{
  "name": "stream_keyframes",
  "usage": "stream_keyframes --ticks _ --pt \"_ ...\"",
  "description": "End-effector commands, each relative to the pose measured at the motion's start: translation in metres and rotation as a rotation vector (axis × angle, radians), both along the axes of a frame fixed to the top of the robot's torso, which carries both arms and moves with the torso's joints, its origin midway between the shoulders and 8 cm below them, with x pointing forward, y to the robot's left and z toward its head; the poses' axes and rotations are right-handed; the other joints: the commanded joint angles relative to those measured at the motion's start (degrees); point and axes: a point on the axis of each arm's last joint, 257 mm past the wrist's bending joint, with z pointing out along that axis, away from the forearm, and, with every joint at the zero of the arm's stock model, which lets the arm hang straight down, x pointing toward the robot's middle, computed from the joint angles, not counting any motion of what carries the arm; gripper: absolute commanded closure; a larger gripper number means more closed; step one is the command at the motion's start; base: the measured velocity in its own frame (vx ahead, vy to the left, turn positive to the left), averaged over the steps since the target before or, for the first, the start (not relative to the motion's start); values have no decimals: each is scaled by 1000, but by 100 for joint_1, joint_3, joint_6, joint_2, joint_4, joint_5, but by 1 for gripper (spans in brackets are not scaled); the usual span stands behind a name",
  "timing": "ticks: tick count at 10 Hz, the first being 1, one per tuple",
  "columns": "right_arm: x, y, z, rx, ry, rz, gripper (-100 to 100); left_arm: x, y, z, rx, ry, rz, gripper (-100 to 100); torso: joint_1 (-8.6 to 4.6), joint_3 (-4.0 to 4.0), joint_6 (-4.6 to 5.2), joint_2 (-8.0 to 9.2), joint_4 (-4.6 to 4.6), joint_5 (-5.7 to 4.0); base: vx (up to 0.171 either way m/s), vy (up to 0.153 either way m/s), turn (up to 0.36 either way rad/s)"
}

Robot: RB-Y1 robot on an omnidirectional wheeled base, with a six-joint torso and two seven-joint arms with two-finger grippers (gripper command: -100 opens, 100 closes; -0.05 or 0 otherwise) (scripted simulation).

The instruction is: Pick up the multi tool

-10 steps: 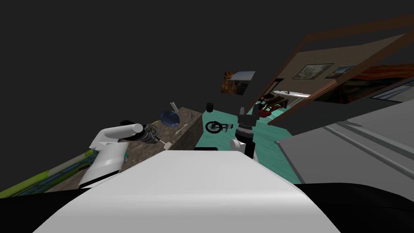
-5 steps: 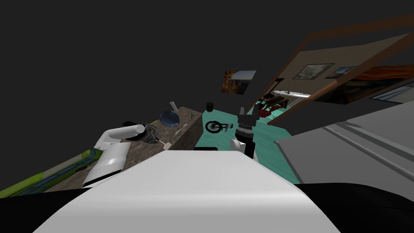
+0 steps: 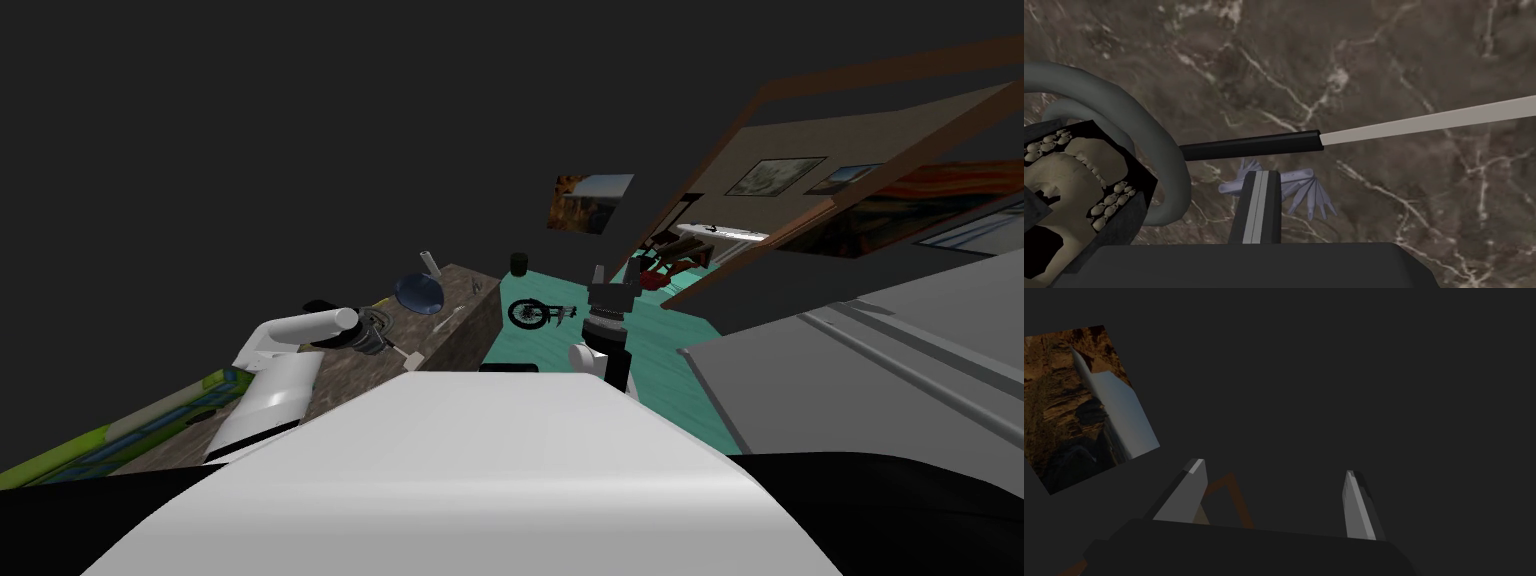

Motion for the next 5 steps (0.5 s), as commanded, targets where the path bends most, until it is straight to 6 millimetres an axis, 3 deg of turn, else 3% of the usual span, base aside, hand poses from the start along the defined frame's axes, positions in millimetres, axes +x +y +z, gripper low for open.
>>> stream_keyframes --ticks 1,2,3,5 --pt "0 0 0 0 0 0 0 0 0 0 0 0 0 0 0 0 0 0 0 0 0 0 0" --pt "0 0 0 0 0 0 0 18 -13 4 -22 -47 0 -100 0 0 0 0 0 0 14 -98 -28" --pt "0 0 0 0 0 0 0 30 -22 7 -41 -83 8 -100 -34 -3 4 -6 -1 -6 12 -134 14" --pt "0 0 0 0 0 0 0 44 -32 10 -62 -124 19 -100 -34 0 0 0 0 -9 -15 -48 40"
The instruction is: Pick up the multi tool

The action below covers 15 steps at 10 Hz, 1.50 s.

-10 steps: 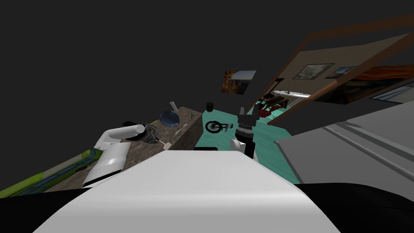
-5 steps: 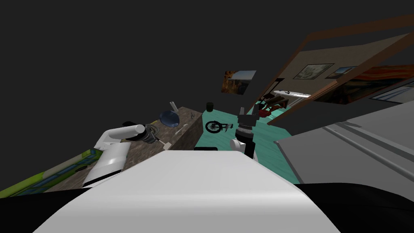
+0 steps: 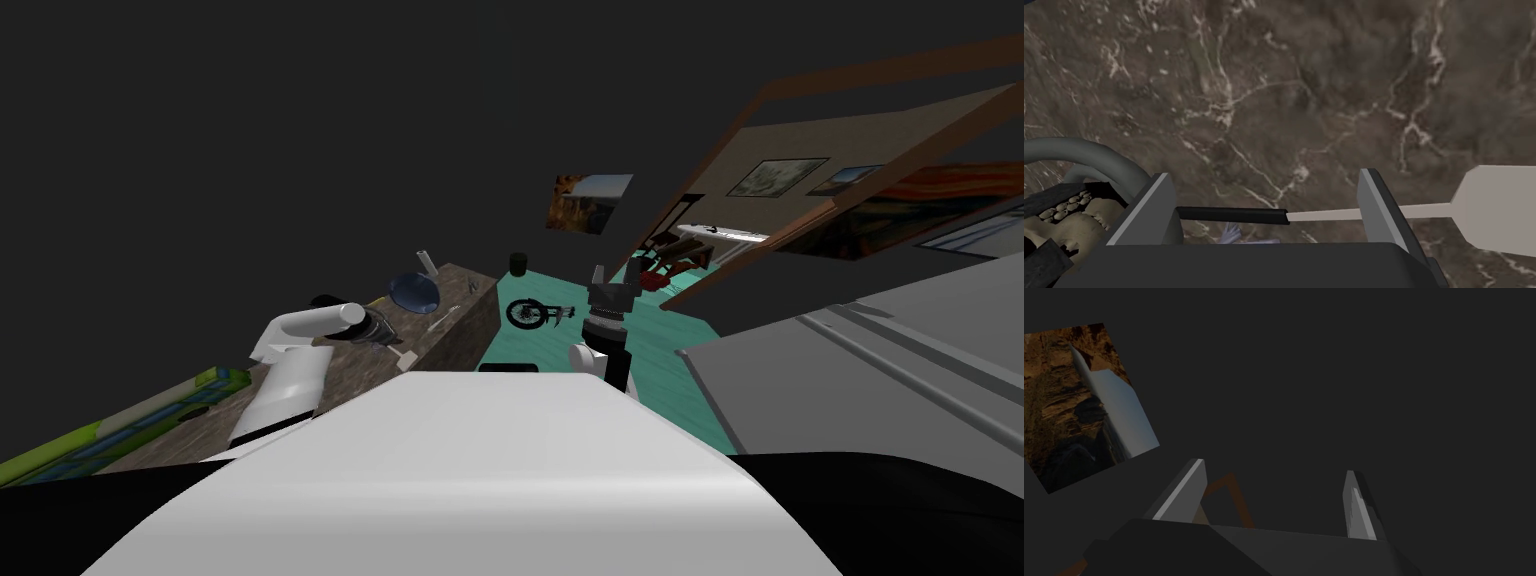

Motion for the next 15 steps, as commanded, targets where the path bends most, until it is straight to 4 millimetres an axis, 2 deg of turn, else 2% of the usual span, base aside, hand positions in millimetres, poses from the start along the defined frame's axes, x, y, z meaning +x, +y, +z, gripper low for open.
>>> stream_keyframes --ticks 1,6,9,10,15 --pt "0 0 0 0 0 0 0 12 -8 3 -20 -36 12 -100 0 0 0 0 0 0 -26 6 32" --pt "0 0 0 0 0 0 0 52 -41 16 -112 -165 58 -100 24 3 0 5 1 6 -25 26 55" --pt "0 0 0 0 0 0 0 66 -56 18 -169 -209 86 -100 32 -2 0 -4 -1 8 -1 44 42" --pt "0 0 0 0 0 0 0 76 -56 22 -193 -245 82 -100 34 -4 -1 -8 -2 9 -21 28 18" --pt "0 0 0 0 0 0 0 77 -41 27 -170 -265 52 -100 16 12 -1 20 5 4 -69 4 4"
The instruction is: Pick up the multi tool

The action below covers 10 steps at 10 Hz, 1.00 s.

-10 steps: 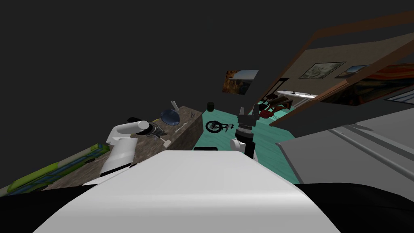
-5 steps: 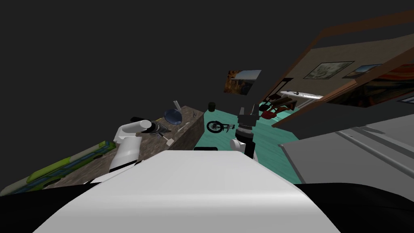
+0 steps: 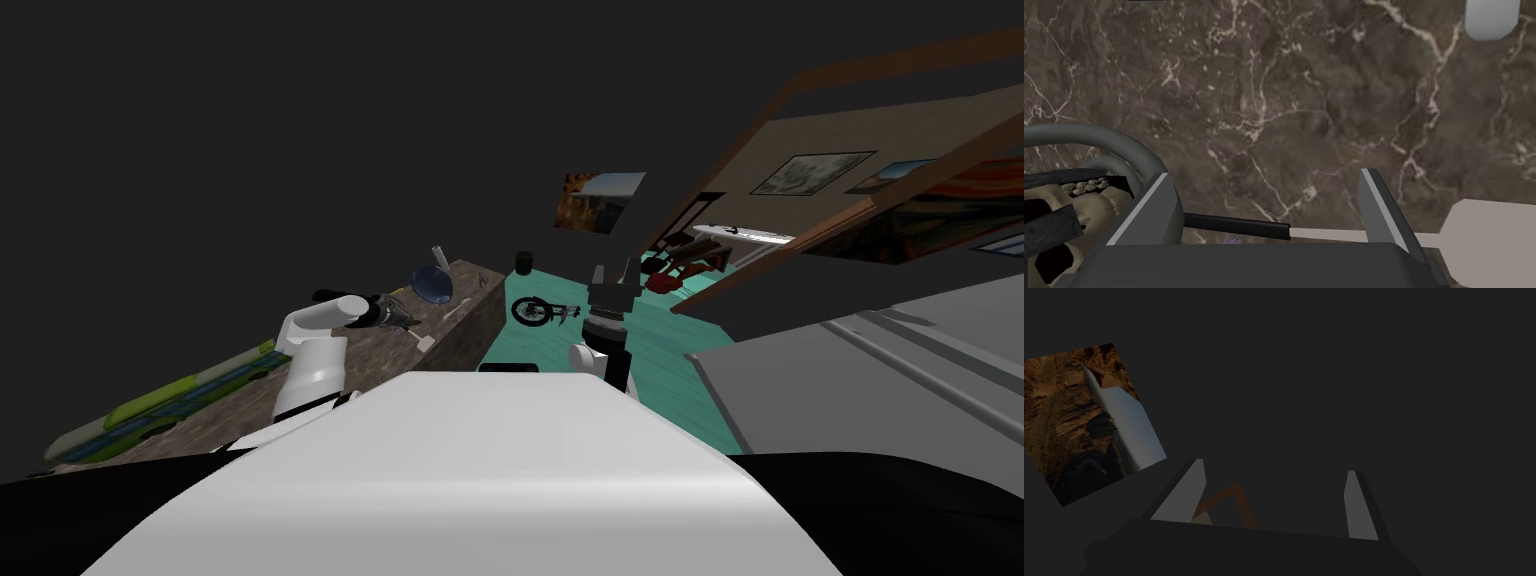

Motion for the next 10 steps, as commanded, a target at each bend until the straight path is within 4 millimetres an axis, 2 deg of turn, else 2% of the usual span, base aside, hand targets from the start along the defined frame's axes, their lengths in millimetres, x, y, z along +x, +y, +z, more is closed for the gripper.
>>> stream_keyframes --ticks 1,3,5,6,8,9,10 --pt "0 0 0 0 0 0 0 -2 5 0 9 -1 -8 -100 0 0 0 0 0 0 -47 18 4" --pt "0 0 0 0 0 0 0 -6 10 -3 18 5 -16 -100 9 0 0 0 0 2 -47 31 3" --pt "0 0 0 0 0 0 0 -16 15 -14 20 29 -21 -100 19 -1 -1 -2 -1 4 -36 64 6" --pt "0 0 0 0 0 0 0 -31 15 -34 4 73 -16 -100 25 -4 0 -7 -1 6 31 139 10" --pt "0 0 0 0 0 0 0 -31 15 -30 6 67 -16 -100 46 -19 1 -32 -7 11 27 83 -2" --pt "0 0 0 0 0 0 0 -31 15 -30 6 68 -17 0 21 -17 1 -28 -7 6 2 10 0" --pt "0 0 0 0 0 0 0 -36 19 -34 10 66 -19 -100 6 -14 1 -24 -5 2 28 -9 3"
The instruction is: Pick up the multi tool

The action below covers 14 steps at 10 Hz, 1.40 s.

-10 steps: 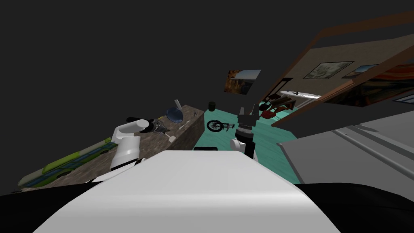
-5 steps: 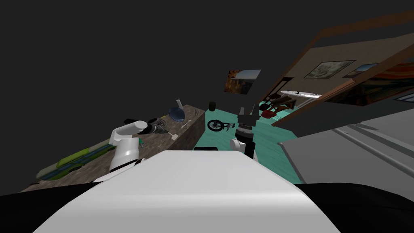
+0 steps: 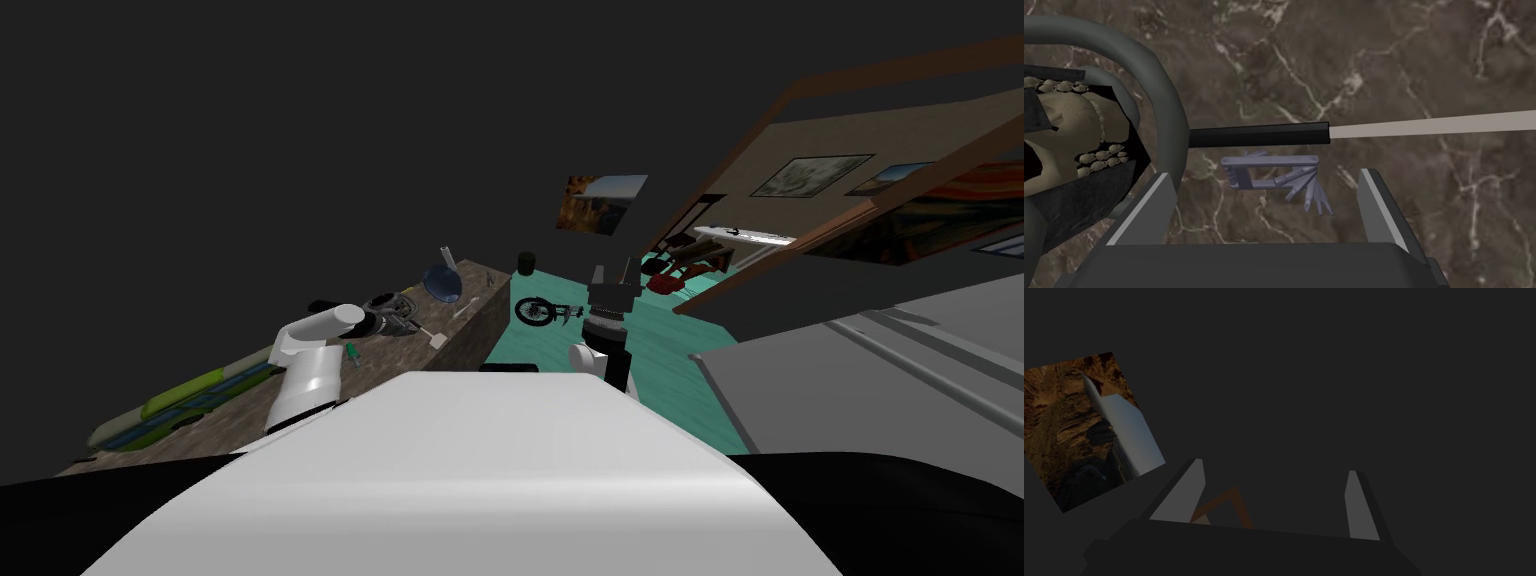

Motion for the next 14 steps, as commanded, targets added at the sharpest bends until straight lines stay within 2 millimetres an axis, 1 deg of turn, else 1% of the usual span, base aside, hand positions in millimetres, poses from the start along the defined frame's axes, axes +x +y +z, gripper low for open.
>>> stream_keyframes --ticks 1,6,7,8,12,13,14 --pt "0 0 0 0 0 0 0 -4 4 -3 3 -4 -1 -100 0 0 0 0 0 0 44 -31 11" --pt "0 0 0 0 0 0 0 -22 18 -14 8 -6 -4 -100 -12 -9 1 -14 -4 -3 59 -36 6" --pt "0 0 0 0 0 0 0 -20 15 -12 8 -4 -5 -100 -14 -7 1 -12 -3 -3 23 -18 7" --pt "0 0 0 0 0 0 0 -20 15 -12 8 -6 -4 100 -8 -3 2 -4 -1 -3 0 0 0" --pt "0 0 0 0 0 0 0 -19 15 -12 8 -7 -4 100 5 2 1 6 -1 4 0 0 0" --pt "0 0 0 0 0 0 0 -19 15 -12 8 -7 -4 0 6 2 1 6 -1 4 0 0 0" --pt "0 0 0 0 0 0 0 -14 12 -9 7 -6 -4 100 6 2 1 6 -1 4 -33 25 -3"
